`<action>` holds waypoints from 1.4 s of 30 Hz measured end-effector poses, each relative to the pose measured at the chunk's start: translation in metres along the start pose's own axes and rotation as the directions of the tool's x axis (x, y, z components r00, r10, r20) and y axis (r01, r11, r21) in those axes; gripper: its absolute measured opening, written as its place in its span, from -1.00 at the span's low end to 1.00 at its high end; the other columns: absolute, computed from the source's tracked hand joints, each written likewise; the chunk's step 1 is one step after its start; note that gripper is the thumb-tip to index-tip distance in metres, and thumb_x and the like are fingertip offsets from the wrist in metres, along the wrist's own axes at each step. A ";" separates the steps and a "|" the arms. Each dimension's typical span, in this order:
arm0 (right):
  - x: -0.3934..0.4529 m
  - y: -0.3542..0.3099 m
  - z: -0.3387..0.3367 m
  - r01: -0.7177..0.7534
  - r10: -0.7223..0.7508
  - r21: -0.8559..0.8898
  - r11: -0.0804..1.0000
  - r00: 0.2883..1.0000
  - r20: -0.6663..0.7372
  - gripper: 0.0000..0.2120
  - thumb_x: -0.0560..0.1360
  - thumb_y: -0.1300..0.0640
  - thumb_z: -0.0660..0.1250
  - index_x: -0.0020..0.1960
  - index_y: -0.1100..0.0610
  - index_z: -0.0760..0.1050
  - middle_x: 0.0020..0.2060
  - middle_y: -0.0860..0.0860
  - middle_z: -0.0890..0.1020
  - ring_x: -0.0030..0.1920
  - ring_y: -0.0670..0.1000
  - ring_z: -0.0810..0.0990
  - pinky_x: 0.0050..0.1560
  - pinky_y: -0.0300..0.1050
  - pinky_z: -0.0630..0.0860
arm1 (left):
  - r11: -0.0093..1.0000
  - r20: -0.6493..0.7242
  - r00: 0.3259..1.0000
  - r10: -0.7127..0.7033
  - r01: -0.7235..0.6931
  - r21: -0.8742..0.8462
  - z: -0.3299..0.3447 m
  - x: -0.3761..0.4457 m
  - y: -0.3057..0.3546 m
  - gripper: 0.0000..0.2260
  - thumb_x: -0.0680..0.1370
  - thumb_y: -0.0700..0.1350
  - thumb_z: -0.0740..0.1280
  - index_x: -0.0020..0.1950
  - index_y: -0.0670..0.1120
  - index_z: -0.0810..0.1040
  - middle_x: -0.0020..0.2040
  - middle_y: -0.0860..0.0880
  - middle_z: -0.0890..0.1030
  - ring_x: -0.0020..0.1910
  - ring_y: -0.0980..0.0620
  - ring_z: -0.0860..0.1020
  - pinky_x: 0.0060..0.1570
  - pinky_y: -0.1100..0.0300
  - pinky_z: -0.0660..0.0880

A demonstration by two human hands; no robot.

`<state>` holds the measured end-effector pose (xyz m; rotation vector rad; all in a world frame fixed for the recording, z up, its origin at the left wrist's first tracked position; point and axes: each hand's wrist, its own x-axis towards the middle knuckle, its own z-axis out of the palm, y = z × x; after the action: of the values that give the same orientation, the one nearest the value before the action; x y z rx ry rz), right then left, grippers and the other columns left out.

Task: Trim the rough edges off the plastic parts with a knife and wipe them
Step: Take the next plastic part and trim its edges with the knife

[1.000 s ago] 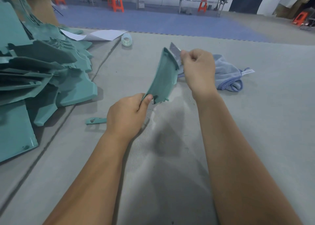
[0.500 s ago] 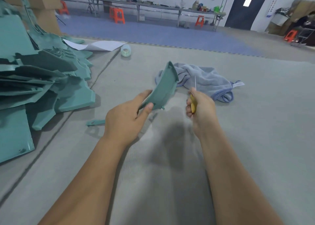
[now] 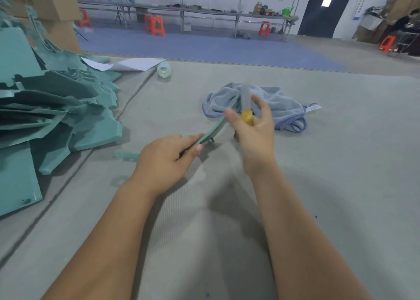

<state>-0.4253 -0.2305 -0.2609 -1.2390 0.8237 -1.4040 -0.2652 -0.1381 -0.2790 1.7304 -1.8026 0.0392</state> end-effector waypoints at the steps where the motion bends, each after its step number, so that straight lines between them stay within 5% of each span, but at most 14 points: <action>1: 0.003 -0.003 -0.007 -0.019 0.022 0.057 0.998 0.999 -0.041 -0.36 0.35 0.02 0.55 0.36 0.03 0.37 -0.21 -0.13 0.59 -0.32 -0.16 0.52 -0.23 -0.26 0.47 | 0.998 0.005 1.000 0.027 -0.027 0.061 -0.001 0.000 0.000 -0.60 0.56 0.17 0.05 0.35 0.25 0.46 -0.25 0.06 0.47 -0.15 -0.03 0.49 -0.20 0.09 0.32; 3: 0.007 -0.006 -0.019 -0.036 0.047 0.141 0.989 0.996 -0.079 -0.47 0.44 0.07 0.50 0.33 0.18 0.41 -0.37 -0.11 0.47 -0.45 -0.13 0.34 -0.43 -0.27 0.33 | 0.978 -0.009 0.996 0.086 -0.082 0.193 0.000 0.002 0.003 -0.65 0.61 0.09 0.09 0.39 0.25 0.41 -0.22 0.09 0.41 -0.11 -0.01 0.43 -0.06 0.07 0.22; 7: 0.004 -0.010 -0.020 -0.067 0.077 0.220 0.973 0.996 -0.037 -0.85 0.47 0.10 0.36 0.01 0.13 0.51 -0.46 -0.03 0.44 -0.50 -0.08 0.29 -0.50 -0.24 0.22 | 0.943 -0.040 0.987 0.155 -0.136 0.303 0.002 0.003 0.007 -0.65 0.62 -0.02 0.20 0.39 0.25 0.41 -0.20 0.11 0.42 -0.09 0.01 0.38 0.06 0.01 0.14; 11: 0.002 -0.017 -0.014 -0.116 0.133 0.258 0.959 0.990 -0.050 -0.86 0.52 0.17 0.32 -0.20 0.15 0.45 -0.53 -0.01 0.44 -0.55 -0.09 0.23 -0.53 -0.25 0.14 | 0.951 -0.011 0.992 0.125 -0.117 0.285 0.003 0.001 0.011 -0.68 0.62 0.09 0.16 0.37 0.28 0.41 -0.12 0.15 0.44 -0.03 0.06 0.39 0.10 0.01 0.14; 14: -0.001 -0.019 -0.010 -0.071 0.066 0.251 0.965 0.997 0.027 -0.80 0.49 0.28 0.31 -0.28 0.11 0.40 -0.52 0.04 0.42 -0.57 -0.10 0.26 -0.54 -0.27 0.14 | 0.983 -0.059 0.994 0.097 -0.086 0.165 0.003 0.003 0.022 -0.59 0.58 0.25 0.04 0.33 0.22 0.49 0.03 0.16 0.53 0.04 0.07 0.46 0.15 0.03 0.21; 18: -0.009 -0.019 0.008 -0.034 0.001 0.167 0.985 0.982 0.191 -0.89 0.36 0.22 0.30 -0.30 0.05 0.45 -0.46 0.07 0.39 -0.55 -0.13 0.35 -0.54 -0.32 0.22 | 0.977 -0.176 0.984 -0.024 -0.014 -0.213 0.010 0.009 0.036 -0.67 0.59 0.11 0.24 0.27 0.02 0.59 -0.02 0.00 0.63 -0.04 0.01 0.57 0.00 -0.01 0.47; 22: -0.009 -0.018 0.013 -0.029 -0.011 0.184 0.983 0.977 0.211 -0.84 0.33 0.24 0.29 -0.35 0.01 0.45 -0.48 -0.02 0.38 -0.53 -0.12 0.33 -0.54 -0.32 0.23 | 0.933 -0.206 0.969 -0.137 0.057 -0.354 0.013 0.010 0.036 -0.71 0.54 0.05 0.35 0.23 0.02 0.62 0.02 0.04 0.63 0.00 0.10 0.56 0.04 0.08 0.49; 29: -0.002 -0.020 -0.004 -0.140 0.081 0.377 0.916 0.982 0.169 -0.84 0.34 0.33 0.20 -0.26 0.09 0.33 -0.52 -0.09 0.36 -0.56 -0.14 0.22 -0.60 -0.32 0.14 | 0.968 -0.181 0.983 0.021 -0.065 -0.242 0.007 0.009 0.023 -0.76 0.54 -0.12 0.39 0.19 -0.08 0.64 0.10 0.08 0.62 0.09 0.15 0.52 0.16 0.42 0.37; 34: -0.001 -0.025 -0.009 -0.238 0.162 0.484 0.842 0.968 0.193 -0.78 0.45 0.37 0.14 -0.25 0.09 0.35 -0.54 -0.05 0.32 -0.60 -0.14 0.18 -0.61 -0.32 0.13 | 0.995 -0.184 0.981 0.069 -0.054 0.085 -0.001 0.006 0.012 -0.73 0.54 0.04 0.35 0.22 0.07 0.62 0.26 -0.03 0.53 0.20 -0.09 0.42 0.14 0.15 0.36; 38: 0.003 -0.028 -0.013 -0.277 0.216 0.476 0.835 0.960 0.180 -0.80 0.56 0.27 0.20 -0.21 0.07 0.39 -0.54 -0.04 0.32 -0.60 -0.13 0.16 -0.60 -0.30 0.13 | 0.994 0.038 0.996 -0.076 0.073 0.080 -0.004 0.002 0.000 -0.69 0.54 0.22 0.23 0.27 0.30 0.51 0.15 0.11 0.58 0.07 0.03 0.54 -0.07 0.17 0.43; 42: 0.003 -0.023 -0.014 -0.288 0.241 0.335 0.897 0.955 0.174 -0.69 0.60 -0.19 0.15 -0.04 0.04 0.43 -0.40 -0.03 0.35 -0.49 -0.09 0.18 -0.50 -0.25 0.11 | 0.999 0.052 0.998 -0.035 0.033 0.037 0.004 0.002 0.004 -0.70 0.60 0.19 0.14 0.28 0.26 0.51 -0.02 0.09 0.65 0.00 0.03 0.56 -0.14 0.11 0.45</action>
<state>-0.4447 -0.2305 -0.2416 -0.8879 0.5892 -1.1740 -0.2705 -0.1411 -0.2798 1.8028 -1.8198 0.0115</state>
